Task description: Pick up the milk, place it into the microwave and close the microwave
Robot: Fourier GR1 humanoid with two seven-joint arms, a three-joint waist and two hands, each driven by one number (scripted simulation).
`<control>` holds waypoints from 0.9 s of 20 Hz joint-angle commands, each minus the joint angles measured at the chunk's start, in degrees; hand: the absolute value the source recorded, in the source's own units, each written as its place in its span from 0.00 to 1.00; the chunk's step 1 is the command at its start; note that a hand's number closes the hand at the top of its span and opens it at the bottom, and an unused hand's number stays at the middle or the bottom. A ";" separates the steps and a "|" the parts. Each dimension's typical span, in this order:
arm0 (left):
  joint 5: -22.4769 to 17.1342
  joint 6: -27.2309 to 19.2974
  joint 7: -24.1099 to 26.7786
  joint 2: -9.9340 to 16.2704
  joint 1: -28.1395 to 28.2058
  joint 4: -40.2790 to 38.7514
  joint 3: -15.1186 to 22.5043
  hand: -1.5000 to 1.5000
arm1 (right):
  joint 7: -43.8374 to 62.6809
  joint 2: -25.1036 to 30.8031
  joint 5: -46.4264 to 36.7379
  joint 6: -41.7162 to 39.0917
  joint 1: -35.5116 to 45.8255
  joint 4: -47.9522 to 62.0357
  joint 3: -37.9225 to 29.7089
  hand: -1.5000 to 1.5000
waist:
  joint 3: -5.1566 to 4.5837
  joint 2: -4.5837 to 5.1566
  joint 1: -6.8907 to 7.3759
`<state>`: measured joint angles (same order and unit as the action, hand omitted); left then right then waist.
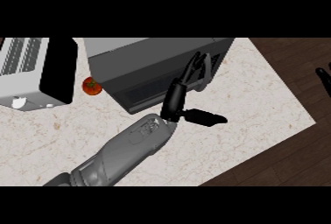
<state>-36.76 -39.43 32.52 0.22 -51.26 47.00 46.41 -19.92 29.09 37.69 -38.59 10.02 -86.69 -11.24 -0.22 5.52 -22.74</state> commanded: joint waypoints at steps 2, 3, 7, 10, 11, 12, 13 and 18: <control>-2.52 -0.45 0.09 -0.21 -3.27 -2.65 -1.63 0.00 | 1.01 0.95 1.70 -0.54 0.99 0.33 -0.26 0.00 | 0.02 0.41 -0.97; -2.87 -0.15 0.73 -0.21 -3.11 -2.88 -1.67 0.00 | 1.19 1.02 1.68 -0.38 1.20 0.42 -0.24 0.00 | -0.01 0.48 -0.49; -3.96 -0.91 1.24 -0.20 -3.74 -3.59 -1.06 0.00 | 1.57 1.45 2.46 -0.73 1.62 0.98 -0.41 0.00 | 0.18 0.40 -0.94; -4.64 -0.73 2.75 -0.20 -3.05 -4.00 -0.46 0.00 | 2.44 2.59 3.56 -1.30 2.12 0.88 -0.64 0.00 | 0.03 0.36 -1.21; -5.09 -0.20 3.04 -0.20 -2.93 -4.16 -0.40 0.00 | 2.34 2.69 3.43 -1.55 2.09 1.05 -0.65 0.00 | 0.07 0.49 -1.00; -5.64 -0.43 2.97 -0.20 -3.08 -4.09 -0.64 0.00 | 2.47 3.12 3.55 -1.74 2.13 1.12 -0.85 0.00 | 0.07 0.67 -1.76; -5.55 -0.66 3.62 -0.20 -3.74 -4.22 -0.79 0.00 | 2.62 3.34 3.98 -1.35 2.49 1.12 -1.25 0.00 | 0.04 0.38 -1.61; -6.79 -0.72 4.92 -0.20 -4.01 -4.65 -0.15 0.00 | 3.25 3.36 5.03 -1.95 3.06 1.40 -0.68 0.00 | 0.11 0.42 -1.61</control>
<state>-41.74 -39.99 38.88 0.41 -51.75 44.99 47.88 -17.08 32.00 41.88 -40.19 12.57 -85.41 -11.83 -0.13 5.73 -23.88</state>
